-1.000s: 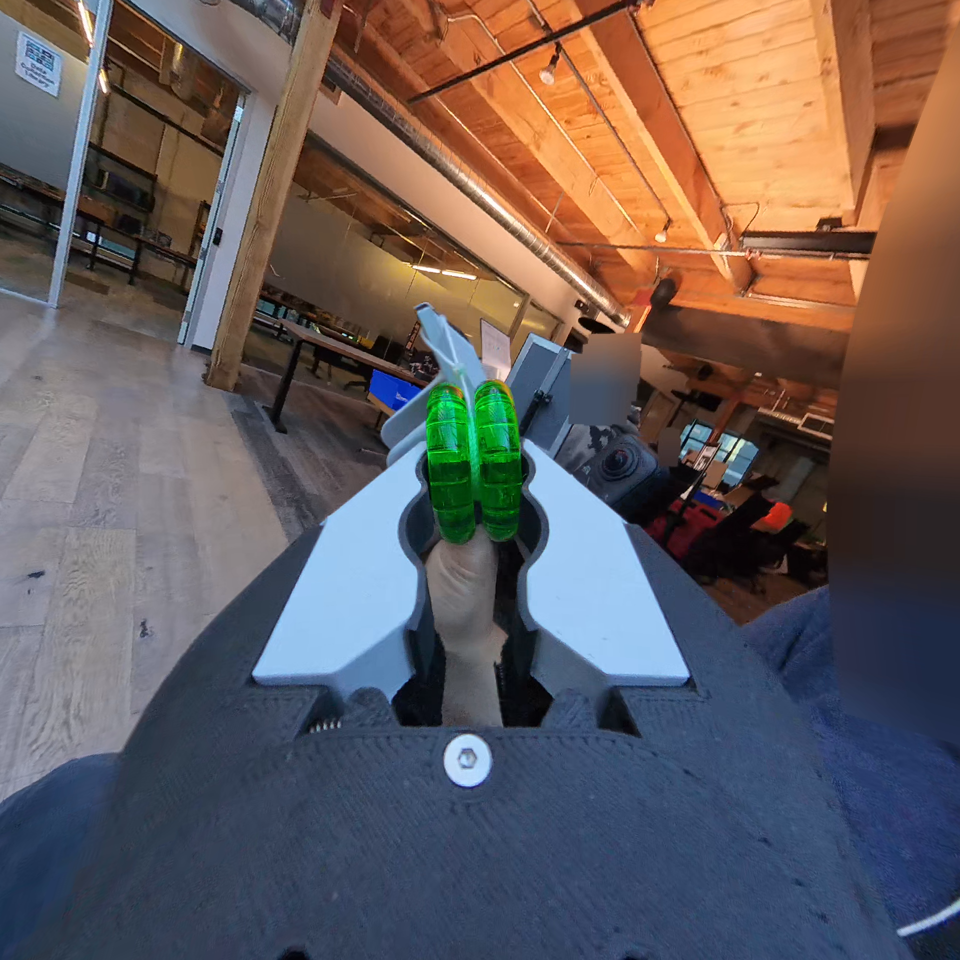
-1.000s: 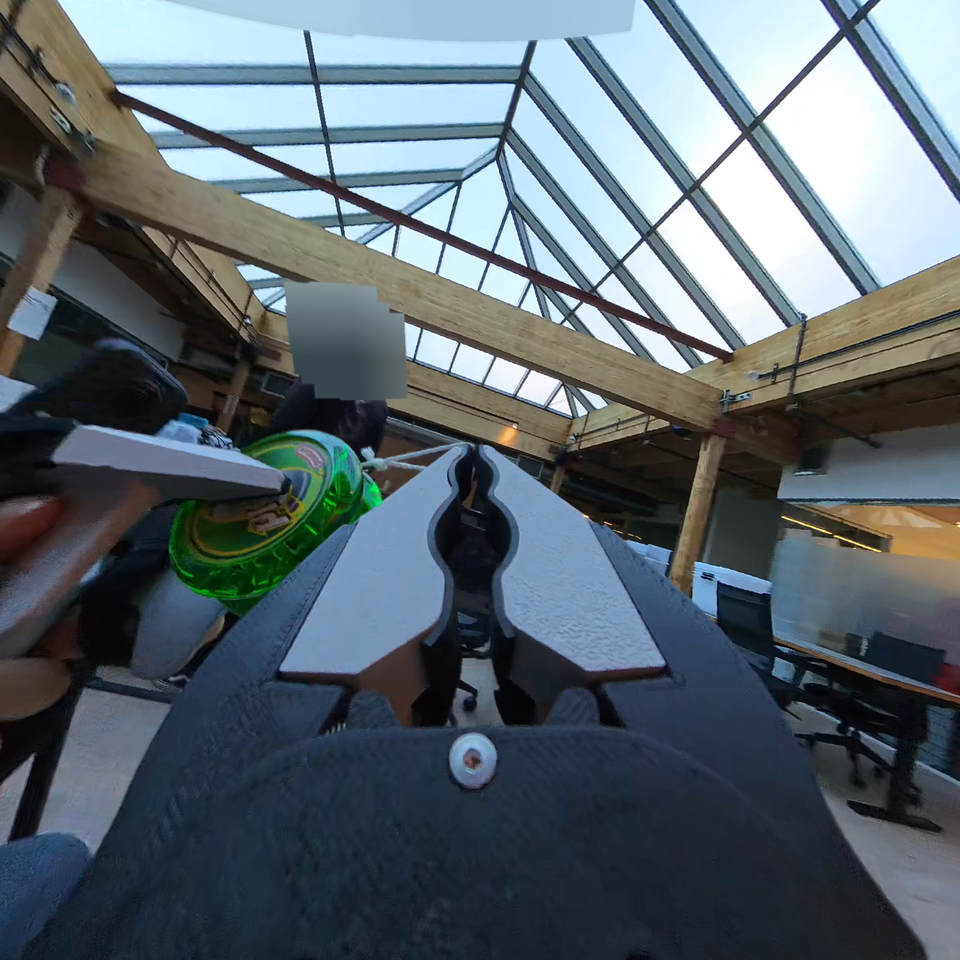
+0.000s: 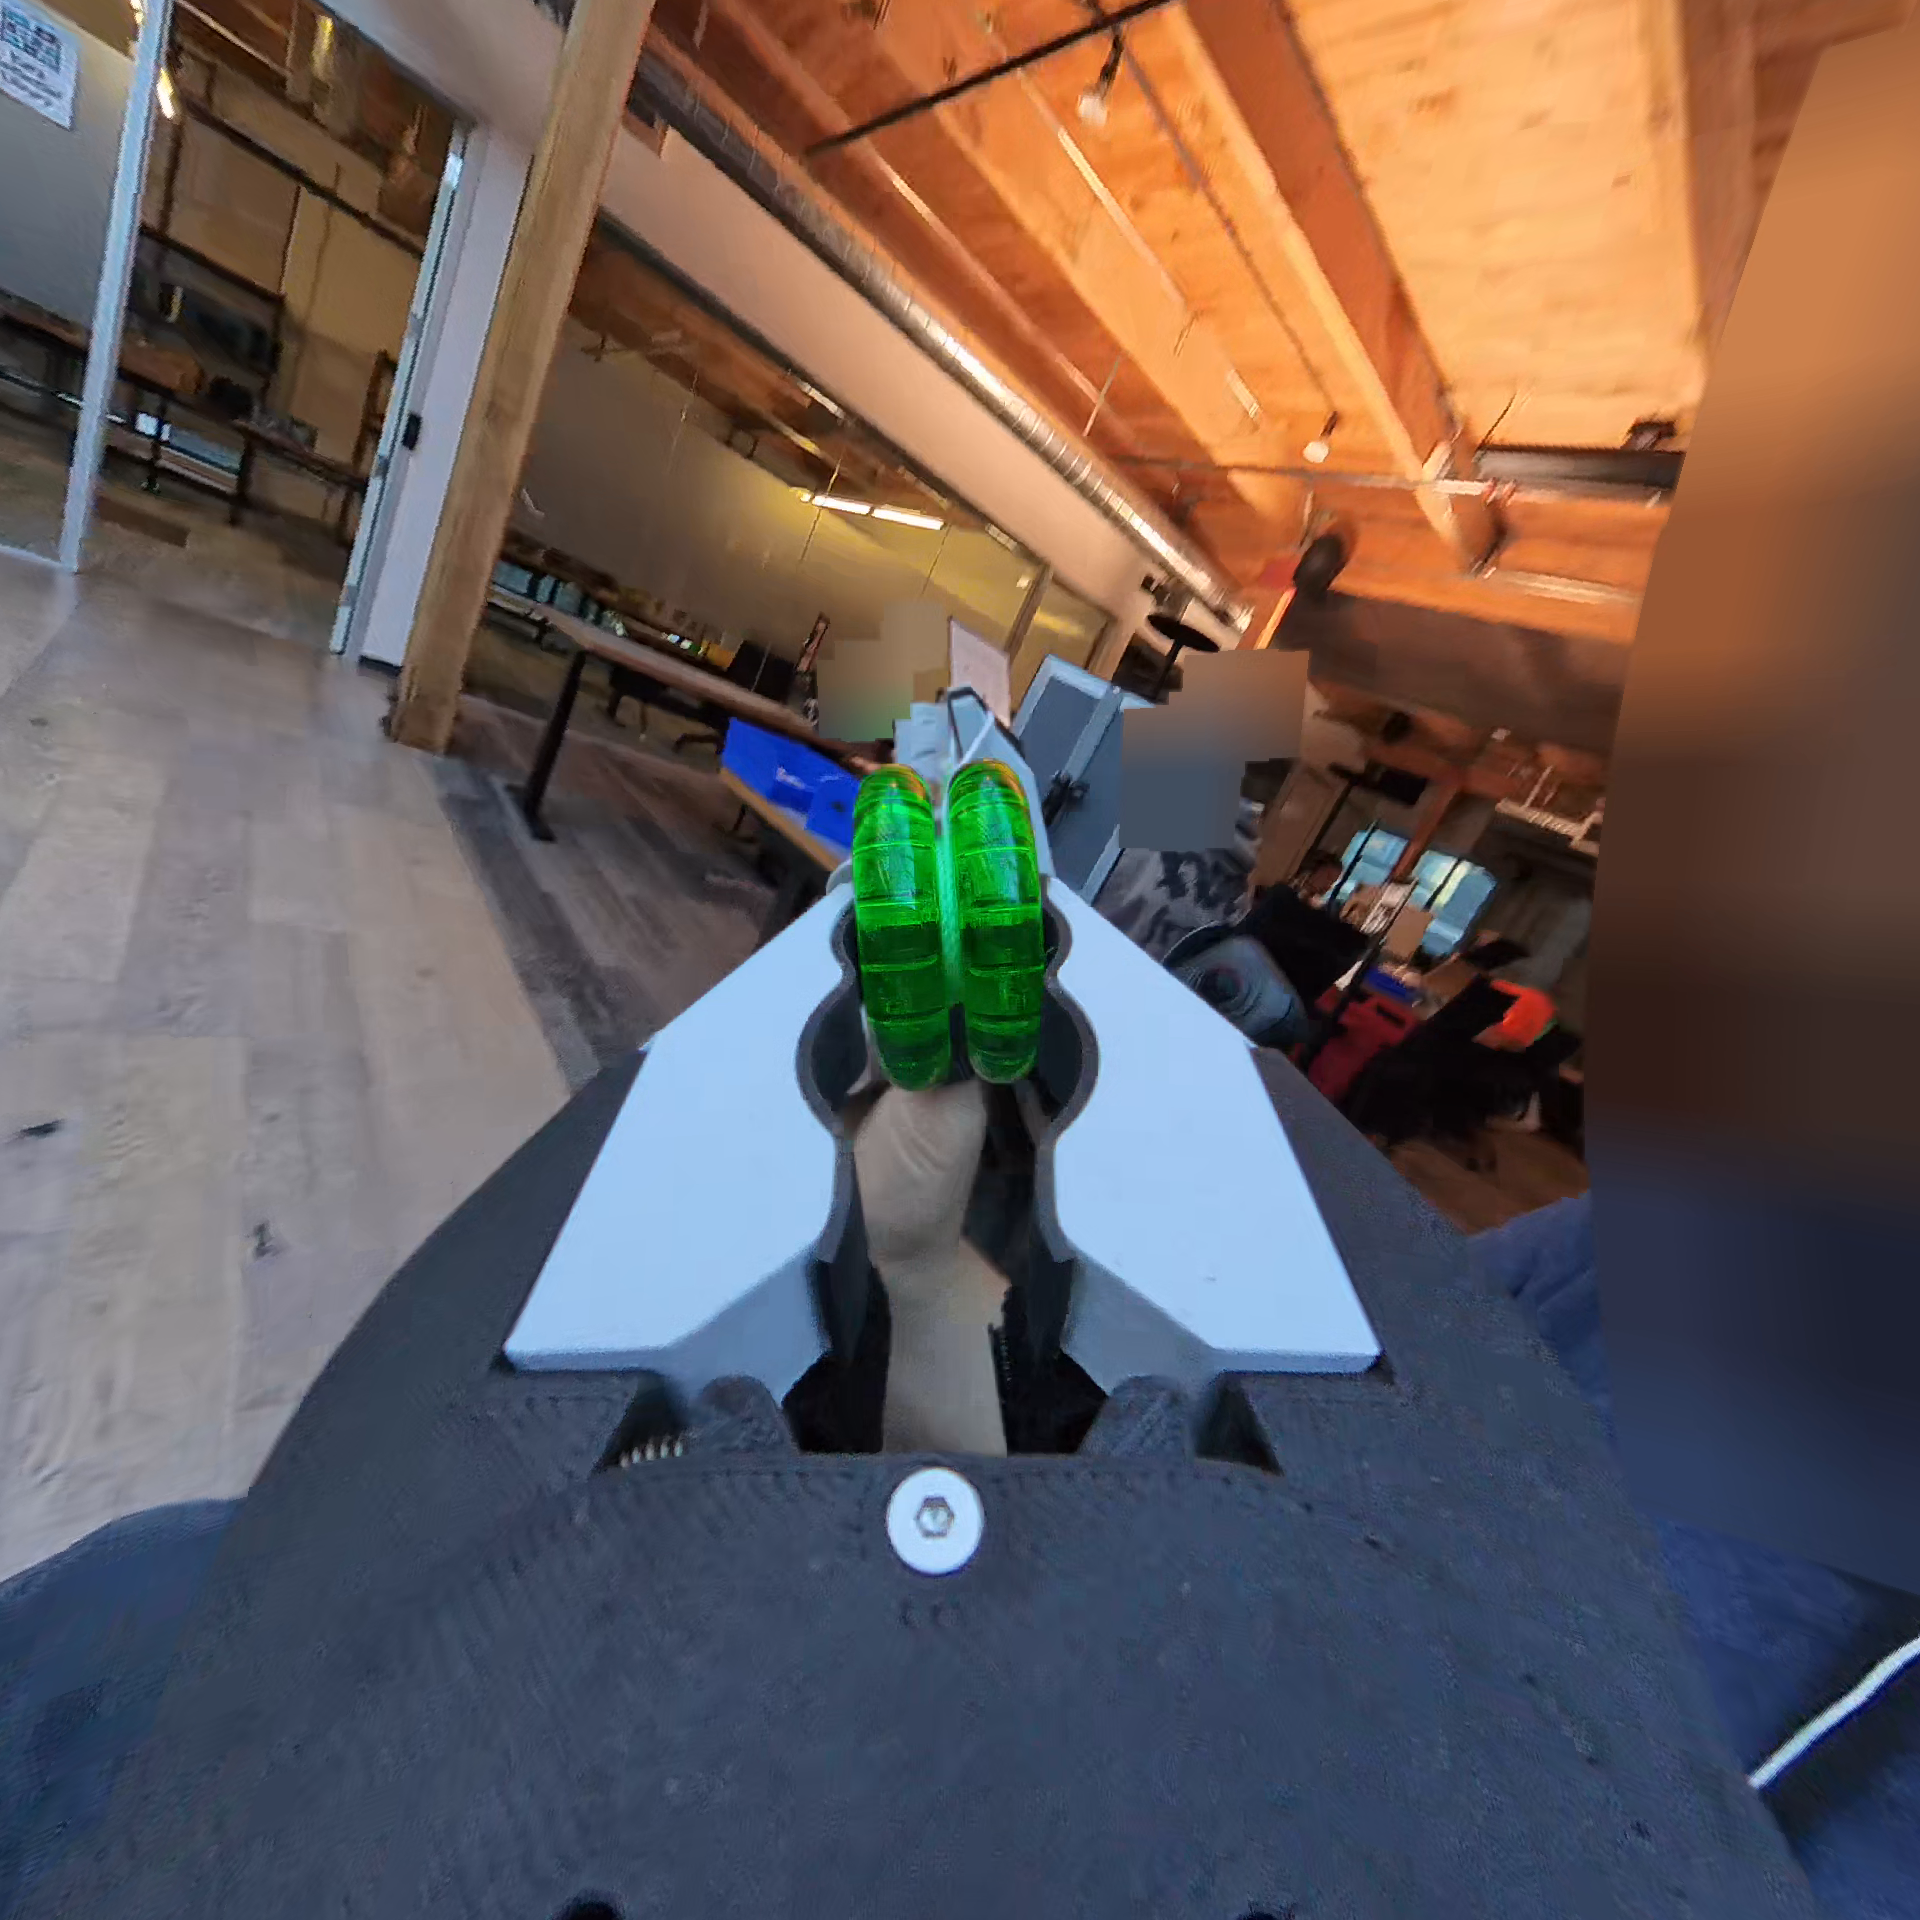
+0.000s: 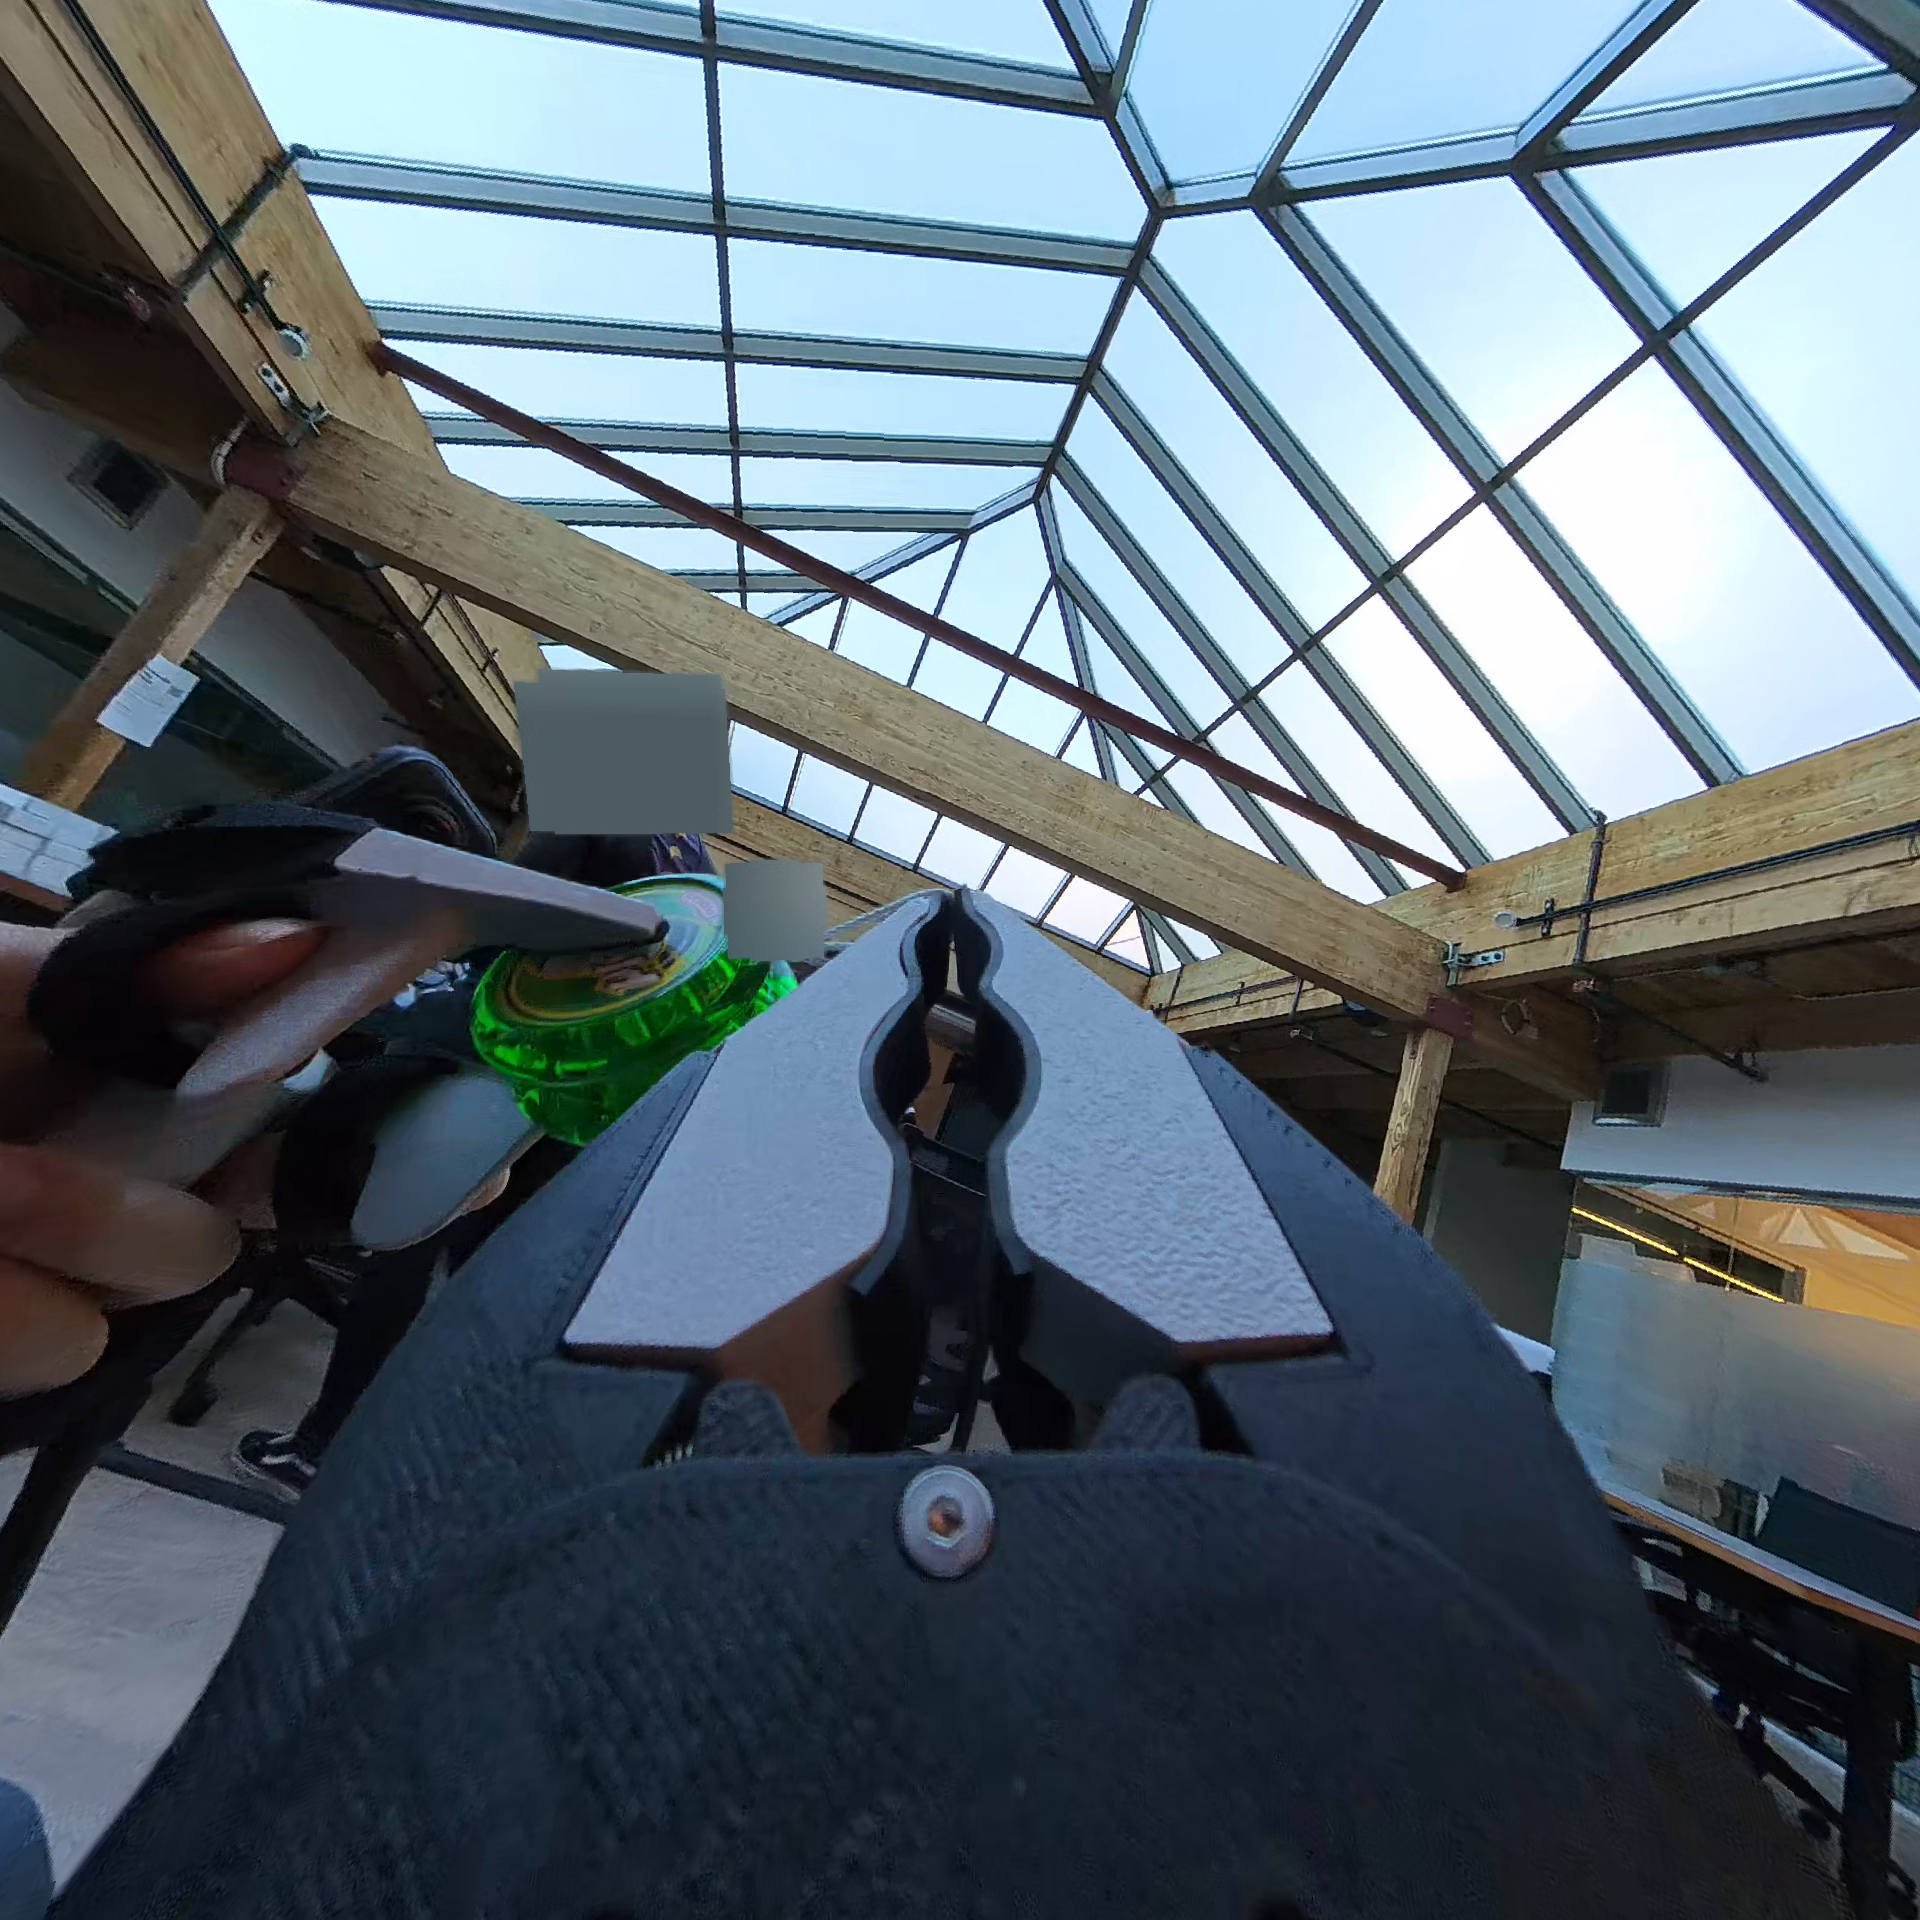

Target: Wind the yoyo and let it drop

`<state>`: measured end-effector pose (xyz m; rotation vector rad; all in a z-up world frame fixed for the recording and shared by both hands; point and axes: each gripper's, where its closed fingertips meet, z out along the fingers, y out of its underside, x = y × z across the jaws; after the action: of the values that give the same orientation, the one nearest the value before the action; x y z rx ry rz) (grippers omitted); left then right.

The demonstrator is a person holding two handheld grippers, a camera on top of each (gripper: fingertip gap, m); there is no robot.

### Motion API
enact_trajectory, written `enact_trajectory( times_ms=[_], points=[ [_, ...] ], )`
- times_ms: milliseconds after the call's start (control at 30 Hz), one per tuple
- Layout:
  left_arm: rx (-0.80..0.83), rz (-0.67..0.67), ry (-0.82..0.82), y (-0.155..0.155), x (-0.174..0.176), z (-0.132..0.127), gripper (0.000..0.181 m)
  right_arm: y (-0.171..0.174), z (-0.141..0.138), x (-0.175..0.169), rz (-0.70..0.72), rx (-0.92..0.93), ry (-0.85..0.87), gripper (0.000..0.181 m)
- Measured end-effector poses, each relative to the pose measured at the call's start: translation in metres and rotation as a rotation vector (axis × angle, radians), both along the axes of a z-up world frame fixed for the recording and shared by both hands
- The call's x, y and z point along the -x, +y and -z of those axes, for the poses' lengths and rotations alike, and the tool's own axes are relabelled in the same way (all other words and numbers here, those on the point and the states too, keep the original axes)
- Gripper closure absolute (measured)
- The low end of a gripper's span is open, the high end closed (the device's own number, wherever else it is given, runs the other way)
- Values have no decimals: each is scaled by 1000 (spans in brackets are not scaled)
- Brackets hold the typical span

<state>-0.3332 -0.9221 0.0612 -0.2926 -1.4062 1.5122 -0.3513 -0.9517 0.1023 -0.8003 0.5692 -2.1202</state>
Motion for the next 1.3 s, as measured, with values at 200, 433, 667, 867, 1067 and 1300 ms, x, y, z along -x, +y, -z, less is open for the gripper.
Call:
enact_trajectory(
  times_ms=[200, 433, 667, 867, 1067, 1300],
  points=[
    [-22, 37, 284, -9, -13, -9, 154, 2, 2, -5, 52, 18, 7, 181],
    [-115, 169, 624, -32, -15, -7, 154, -8, 1, -4, 242, 82, 50, 181],
    [-168, 268, 773, -67, -1, -2, 154, -54, -7, 3, 445, 39, 130, 181],
    [-188, 302, 928, -105, -11, -12, 154, -83, -16, -8, 550, 94, 279, 181],
    [-189, 369, 1193, -157, -41, -38, 155, -115, -43, -41, 717, 304, 504, 181],
    [-158, 421, 1328, -215, -64, -78, 155, -165, -77, -69, 765, 322, 641, 181]
  ],
)
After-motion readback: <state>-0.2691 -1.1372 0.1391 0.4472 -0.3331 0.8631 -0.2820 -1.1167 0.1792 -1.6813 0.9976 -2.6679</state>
